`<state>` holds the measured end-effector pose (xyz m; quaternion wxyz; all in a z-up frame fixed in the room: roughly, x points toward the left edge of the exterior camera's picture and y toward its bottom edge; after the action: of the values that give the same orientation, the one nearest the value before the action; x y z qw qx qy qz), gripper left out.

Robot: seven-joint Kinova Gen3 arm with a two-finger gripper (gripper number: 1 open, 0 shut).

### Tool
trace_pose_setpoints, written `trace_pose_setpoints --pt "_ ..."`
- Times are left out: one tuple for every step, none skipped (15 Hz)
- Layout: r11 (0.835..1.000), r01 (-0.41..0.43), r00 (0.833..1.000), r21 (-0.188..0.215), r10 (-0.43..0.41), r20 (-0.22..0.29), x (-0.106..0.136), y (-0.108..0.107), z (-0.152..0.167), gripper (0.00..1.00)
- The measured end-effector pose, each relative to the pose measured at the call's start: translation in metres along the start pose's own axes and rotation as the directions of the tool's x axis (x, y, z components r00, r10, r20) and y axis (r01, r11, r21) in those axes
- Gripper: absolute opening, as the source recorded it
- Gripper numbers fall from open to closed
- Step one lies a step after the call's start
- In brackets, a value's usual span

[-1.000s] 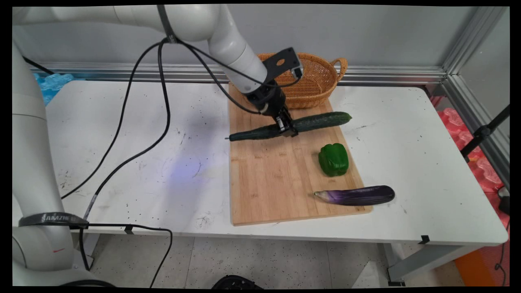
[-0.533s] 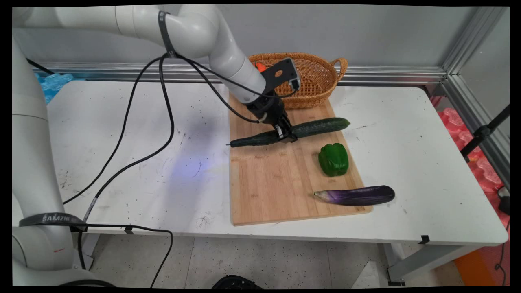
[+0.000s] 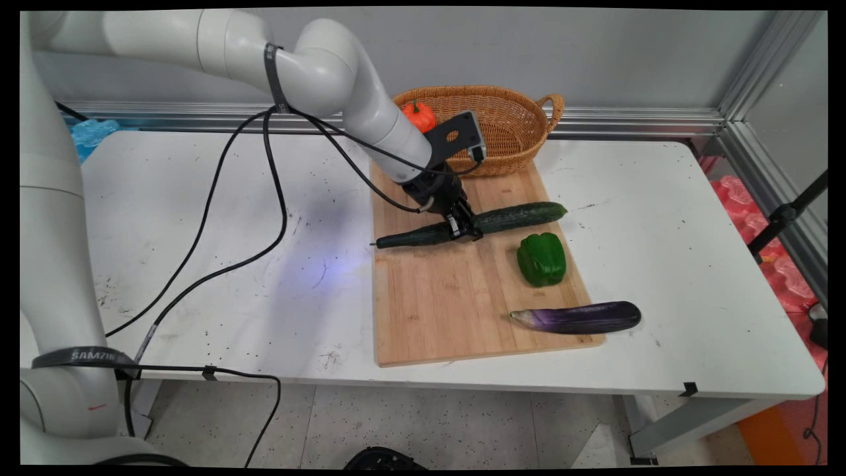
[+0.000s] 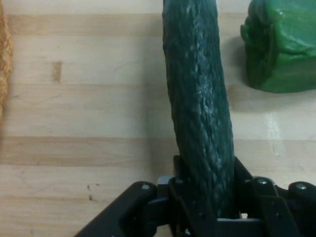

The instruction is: Place the picked object on the cutting board

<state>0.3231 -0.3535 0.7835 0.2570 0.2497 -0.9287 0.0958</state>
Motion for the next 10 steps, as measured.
trace_pose_setpoints --pt "1.000 0.000 1.000 0.000 0.000 0.000 -0.001 0.000 0.002 0.00" --pt "1.000 0.001 1.000 0.000 -0.001 -0.001 -0.002 0.000 0.004 0.00" --pt "1.000 0.002 1.000 0.000 -0.002 -0.001 -0.003 0.000 0.006 0.00" --pt "1.000 0.003 1.000 -0.001 -0.003 -0.001 -0.004 0.001 0.008 0.00" --pt "1.000 0.003 1.000 -0.001 -0.003 -0.001 -0.004 0.001 0.010 0.00" --pt "1.000 0.003 1.000 -0.002 -0.003 -0.002 -0.005 0.001 0.011 1.00" --pt "1.000 0.004 1.000 -0.003 -0.004 -0.002 -0.005 0.001 0.012 1.00" --pt "1.000 0.005 1.000 -0.003 -0.005 -0.002 -0.005 0.001 0.013 1.00" --pt "1.000 0.007 1.000 -0.005 -0.007 -0.003 -0.005 0.002 0.014 1.00" --pt "1.000 0.009 1.000 -0.005 -0.009 -0.004 -0.005 0.002 0.015 1.00"
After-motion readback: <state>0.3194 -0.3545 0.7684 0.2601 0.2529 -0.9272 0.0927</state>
